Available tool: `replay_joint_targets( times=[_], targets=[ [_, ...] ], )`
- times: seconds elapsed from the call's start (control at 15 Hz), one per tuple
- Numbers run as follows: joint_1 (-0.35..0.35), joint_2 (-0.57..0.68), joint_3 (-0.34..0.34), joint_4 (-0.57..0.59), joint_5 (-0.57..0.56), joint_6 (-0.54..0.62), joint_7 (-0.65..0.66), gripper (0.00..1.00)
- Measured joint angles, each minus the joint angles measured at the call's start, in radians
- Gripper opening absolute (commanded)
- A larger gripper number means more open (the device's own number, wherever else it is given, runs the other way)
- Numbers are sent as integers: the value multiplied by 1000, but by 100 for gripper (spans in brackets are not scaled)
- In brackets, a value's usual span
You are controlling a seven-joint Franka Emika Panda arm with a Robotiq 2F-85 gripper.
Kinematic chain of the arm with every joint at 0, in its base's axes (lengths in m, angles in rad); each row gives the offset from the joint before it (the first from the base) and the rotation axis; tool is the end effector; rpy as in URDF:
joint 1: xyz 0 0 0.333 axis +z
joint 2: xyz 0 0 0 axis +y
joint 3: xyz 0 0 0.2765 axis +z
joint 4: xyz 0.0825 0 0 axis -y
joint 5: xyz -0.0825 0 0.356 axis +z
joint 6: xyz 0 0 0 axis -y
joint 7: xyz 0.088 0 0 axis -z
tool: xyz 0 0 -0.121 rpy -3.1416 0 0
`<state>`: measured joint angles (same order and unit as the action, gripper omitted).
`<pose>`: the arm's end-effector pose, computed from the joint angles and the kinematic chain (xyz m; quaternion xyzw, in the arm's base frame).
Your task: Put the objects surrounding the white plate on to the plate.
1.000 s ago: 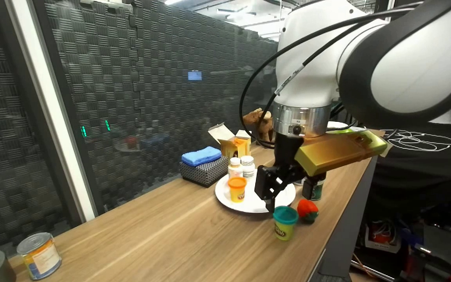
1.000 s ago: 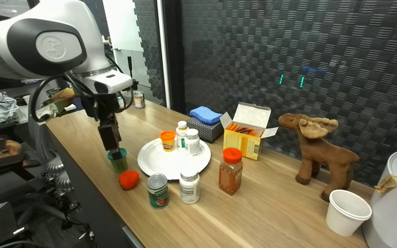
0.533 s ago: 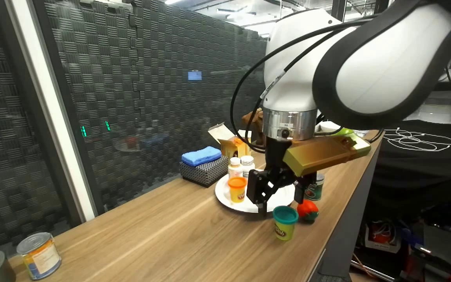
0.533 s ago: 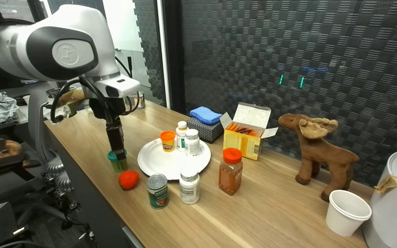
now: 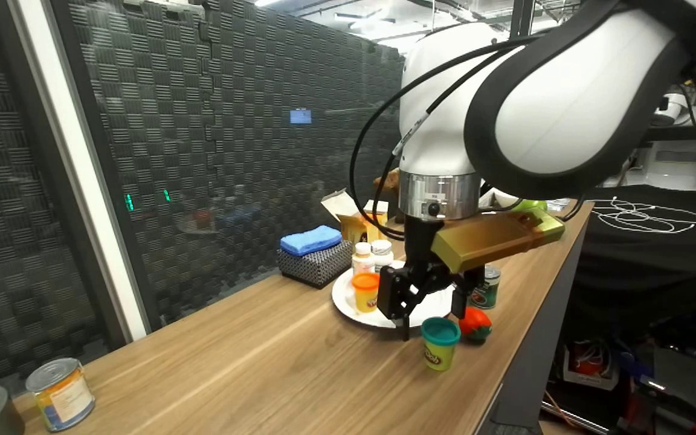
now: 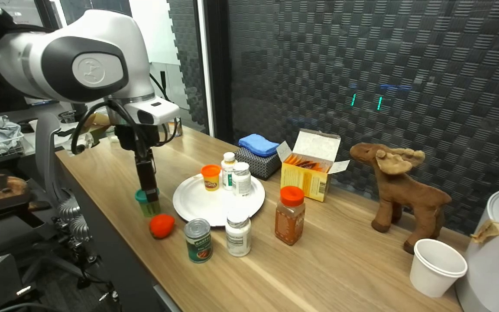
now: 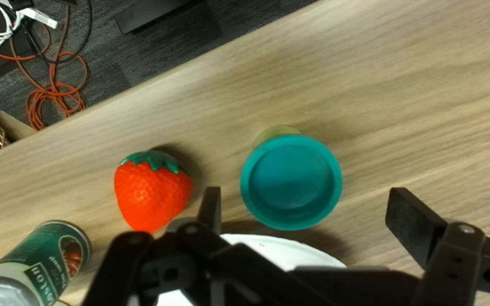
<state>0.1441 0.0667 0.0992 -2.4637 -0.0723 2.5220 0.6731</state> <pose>0.4459 0.1113 0.2376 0.9827 -0.1844 0.0042 0.0175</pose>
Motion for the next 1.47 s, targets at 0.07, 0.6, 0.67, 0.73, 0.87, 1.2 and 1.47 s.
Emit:
replay_joint_targets(
  times=[0.07,0.6,0.67,0.73,0.87,1.2,1.47],
  targets=[
    [0,2,0,-2,0,0,0,100],
    [5,11,2,-51,0,26,2,56],
    [6,11,3,-54,0,38,2,49],
    [9,11,4,-58,0,51,2,42],
    [15,10,5,-61,0,79,7,27],
    [38,-10,7,-76,-27,121,53,23],
    [45,-77,18,-109,-104,129,140,23]
  ],
)
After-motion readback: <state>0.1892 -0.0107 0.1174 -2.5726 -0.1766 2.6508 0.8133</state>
